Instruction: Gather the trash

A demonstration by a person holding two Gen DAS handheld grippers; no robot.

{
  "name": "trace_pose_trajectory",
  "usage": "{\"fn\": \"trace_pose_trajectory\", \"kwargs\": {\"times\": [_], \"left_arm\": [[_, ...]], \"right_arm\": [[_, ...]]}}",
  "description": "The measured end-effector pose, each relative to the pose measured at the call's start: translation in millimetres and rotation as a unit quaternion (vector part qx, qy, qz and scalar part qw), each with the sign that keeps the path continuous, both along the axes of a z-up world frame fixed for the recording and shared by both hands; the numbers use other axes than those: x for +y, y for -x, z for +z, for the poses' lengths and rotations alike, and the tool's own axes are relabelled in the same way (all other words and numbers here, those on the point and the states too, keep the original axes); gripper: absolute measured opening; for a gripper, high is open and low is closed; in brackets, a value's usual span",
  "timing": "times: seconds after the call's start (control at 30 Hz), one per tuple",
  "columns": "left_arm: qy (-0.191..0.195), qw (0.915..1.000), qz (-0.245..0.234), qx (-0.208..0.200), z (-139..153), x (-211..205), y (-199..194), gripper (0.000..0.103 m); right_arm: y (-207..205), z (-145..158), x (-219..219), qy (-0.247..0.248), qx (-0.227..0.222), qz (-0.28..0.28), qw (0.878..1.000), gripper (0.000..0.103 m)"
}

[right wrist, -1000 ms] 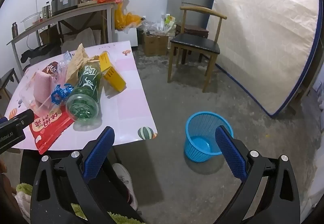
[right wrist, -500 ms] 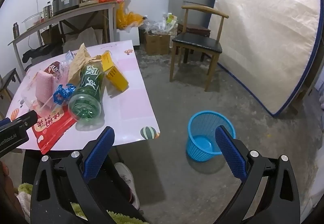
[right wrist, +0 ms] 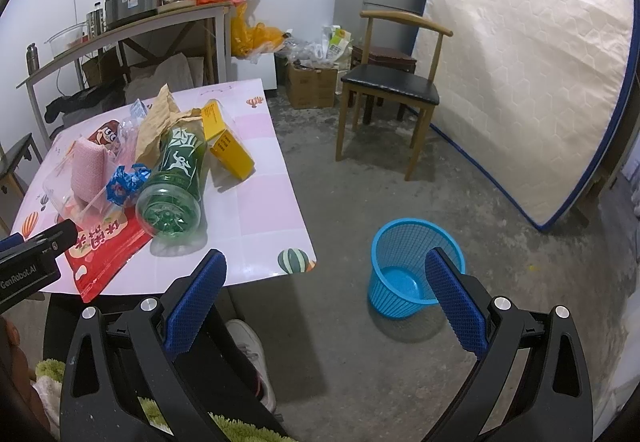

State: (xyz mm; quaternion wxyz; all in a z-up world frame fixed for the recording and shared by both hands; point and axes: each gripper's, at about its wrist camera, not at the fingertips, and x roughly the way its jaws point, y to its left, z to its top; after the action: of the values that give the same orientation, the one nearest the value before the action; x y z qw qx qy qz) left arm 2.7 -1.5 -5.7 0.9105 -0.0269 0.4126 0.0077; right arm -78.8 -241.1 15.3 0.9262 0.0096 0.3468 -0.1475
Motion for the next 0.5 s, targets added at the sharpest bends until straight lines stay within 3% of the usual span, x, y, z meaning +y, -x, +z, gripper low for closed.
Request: {"fn": "trace_pose_trajectory", "kwargs": {"times": [0.5], "left_arm": [[-0.001,1.0,0.0,0.001,-0.3,0.4,0.1,0.098]], "right_arm": [[1.3,1.3,-0.4,-0.002,0.002,0.002,1.0,0.096]]}}
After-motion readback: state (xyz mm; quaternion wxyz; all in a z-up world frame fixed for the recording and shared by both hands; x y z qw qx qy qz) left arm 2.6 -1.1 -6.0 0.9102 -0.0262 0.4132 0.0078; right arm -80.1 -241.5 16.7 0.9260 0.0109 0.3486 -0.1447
